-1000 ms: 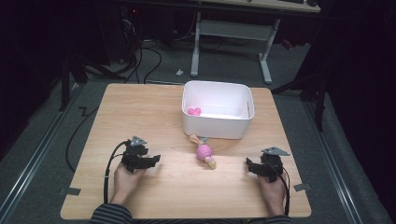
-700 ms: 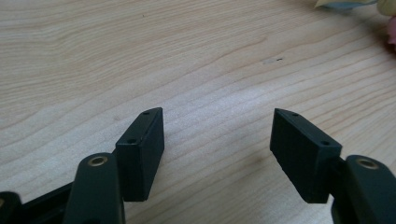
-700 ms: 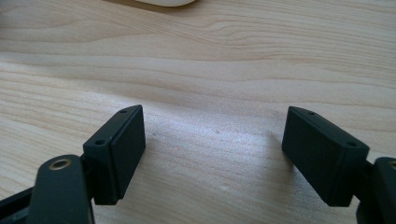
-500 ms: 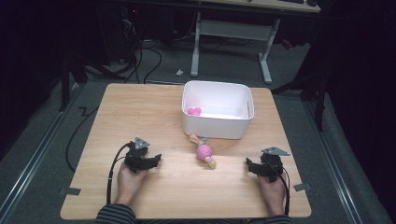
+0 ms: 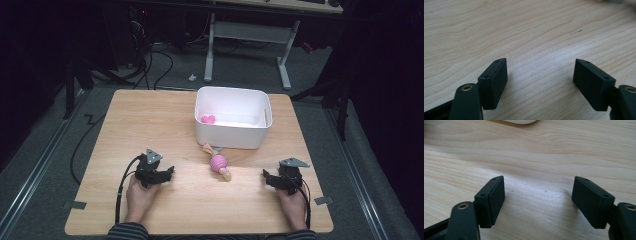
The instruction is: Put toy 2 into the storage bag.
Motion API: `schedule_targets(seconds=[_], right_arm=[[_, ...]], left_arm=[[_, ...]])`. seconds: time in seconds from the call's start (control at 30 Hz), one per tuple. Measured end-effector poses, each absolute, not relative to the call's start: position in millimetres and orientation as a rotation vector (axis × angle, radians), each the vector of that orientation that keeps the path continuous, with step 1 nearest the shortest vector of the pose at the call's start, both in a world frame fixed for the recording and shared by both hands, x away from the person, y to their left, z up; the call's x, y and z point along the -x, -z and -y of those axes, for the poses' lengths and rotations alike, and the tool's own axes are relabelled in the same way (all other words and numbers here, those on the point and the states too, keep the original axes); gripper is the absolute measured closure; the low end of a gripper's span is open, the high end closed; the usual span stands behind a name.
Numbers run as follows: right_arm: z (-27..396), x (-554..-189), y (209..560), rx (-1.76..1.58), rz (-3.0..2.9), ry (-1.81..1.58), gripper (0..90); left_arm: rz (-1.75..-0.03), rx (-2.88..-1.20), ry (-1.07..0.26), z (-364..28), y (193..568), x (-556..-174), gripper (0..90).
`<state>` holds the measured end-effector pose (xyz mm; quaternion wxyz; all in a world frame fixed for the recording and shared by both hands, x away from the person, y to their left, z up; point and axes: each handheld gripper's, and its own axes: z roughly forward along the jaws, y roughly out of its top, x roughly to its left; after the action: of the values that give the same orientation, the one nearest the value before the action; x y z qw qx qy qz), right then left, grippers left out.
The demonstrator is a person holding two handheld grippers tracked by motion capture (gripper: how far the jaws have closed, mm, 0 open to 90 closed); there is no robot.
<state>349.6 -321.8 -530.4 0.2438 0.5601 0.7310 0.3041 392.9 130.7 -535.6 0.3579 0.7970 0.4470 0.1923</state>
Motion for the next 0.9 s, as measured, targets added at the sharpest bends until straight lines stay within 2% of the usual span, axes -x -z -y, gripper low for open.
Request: schedule_targets(seconds=[0.27, 0.47, 0.9], right_arm=[[321, -349, 530, -1.534, -1.997, -0.828, 26.4], [315, -345, 521, -1.527, -2.061, -0.792, 32.9], [278, -329, 498, -1.403, -2.221, -0.884, 35.6]], left_arm=[[-1.154, -2.059, -0.498, -131, 536, -393, 27.8], [-1.153, -2.059, -0.497, -131, 536, -393, 27.5], [-1.153, -2.059, -0.496, -131, 536, -393, 27.3]])
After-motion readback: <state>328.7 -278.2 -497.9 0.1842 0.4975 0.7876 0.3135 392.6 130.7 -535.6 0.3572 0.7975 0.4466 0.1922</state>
